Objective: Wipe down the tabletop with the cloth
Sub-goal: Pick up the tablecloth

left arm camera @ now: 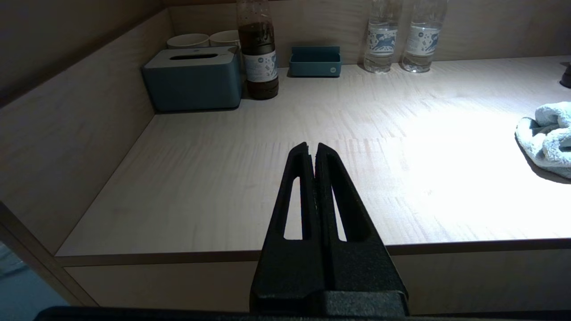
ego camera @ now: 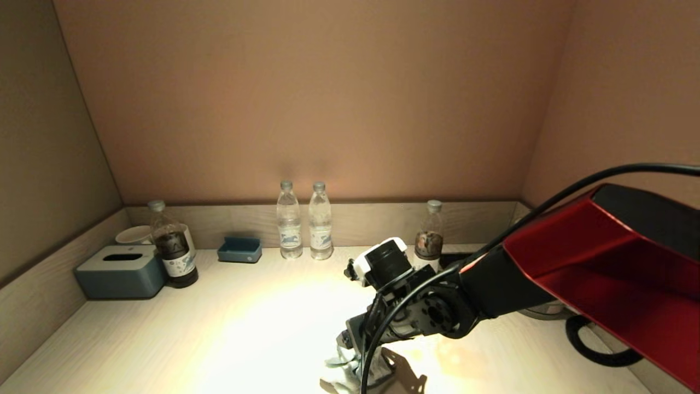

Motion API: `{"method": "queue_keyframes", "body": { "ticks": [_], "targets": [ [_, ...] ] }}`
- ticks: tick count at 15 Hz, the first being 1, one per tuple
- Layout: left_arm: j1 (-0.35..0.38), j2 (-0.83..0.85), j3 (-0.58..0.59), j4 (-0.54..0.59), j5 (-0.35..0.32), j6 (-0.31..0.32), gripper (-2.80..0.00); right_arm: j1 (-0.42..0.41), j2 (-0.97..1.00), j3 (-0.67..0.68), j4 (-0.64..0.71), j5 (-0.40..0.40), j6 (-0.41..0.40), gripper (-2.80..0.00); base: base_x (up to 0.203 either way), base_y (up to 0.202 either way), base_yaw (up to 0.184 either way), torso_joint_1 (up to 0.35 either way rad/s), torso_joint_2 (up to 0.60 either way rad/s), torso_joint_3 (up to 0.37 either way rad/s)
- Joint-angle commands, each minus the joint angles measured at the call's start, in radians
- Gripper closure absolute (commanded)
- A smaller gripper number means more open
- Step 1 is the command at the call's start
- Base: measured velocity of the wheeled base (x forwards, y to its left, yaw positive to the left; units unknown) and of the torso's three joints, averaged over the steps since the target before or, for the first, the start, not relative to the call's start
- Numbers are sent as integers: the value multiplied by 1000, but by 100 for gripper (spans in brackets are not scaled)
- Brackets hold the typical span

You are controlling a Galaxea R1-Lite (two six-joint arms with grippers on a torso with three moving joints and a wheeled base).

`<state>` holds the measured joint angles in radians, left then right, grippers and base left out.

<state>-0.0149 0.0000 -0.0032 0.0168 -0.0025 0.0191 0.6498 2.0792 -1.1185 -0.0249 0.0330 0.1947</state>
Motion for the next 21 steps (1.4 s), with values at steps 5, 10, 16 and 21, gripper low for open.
{"method": "queue_keyframes", "body": {
  "ticks": [5, 10, 16, 21],
  "targets": [
    [0, 0, 0, 0, -1, 1, 0, -2, 55, -17, -1, -1, 5, -280, 0, 0, 0, 0, 0, 0],
    [0, 0, 0, 0, 0, 0, 0, -3, 54, -11, 0, -11, 18, 0, 0, 0, 0, 0, 0, 0],
    [0, 0, 0, 0, -1, -1, 0, -1, 45, 19, 0, -27, 26, 0, 0, 0, 0, 0, 0, 0],
    [0, 0, 0, 0, -1, -1, 0, -1, 16, 56, 0, -27, 31, 0, 0, 0, 0, 0, 0, 0]
  ]
}}
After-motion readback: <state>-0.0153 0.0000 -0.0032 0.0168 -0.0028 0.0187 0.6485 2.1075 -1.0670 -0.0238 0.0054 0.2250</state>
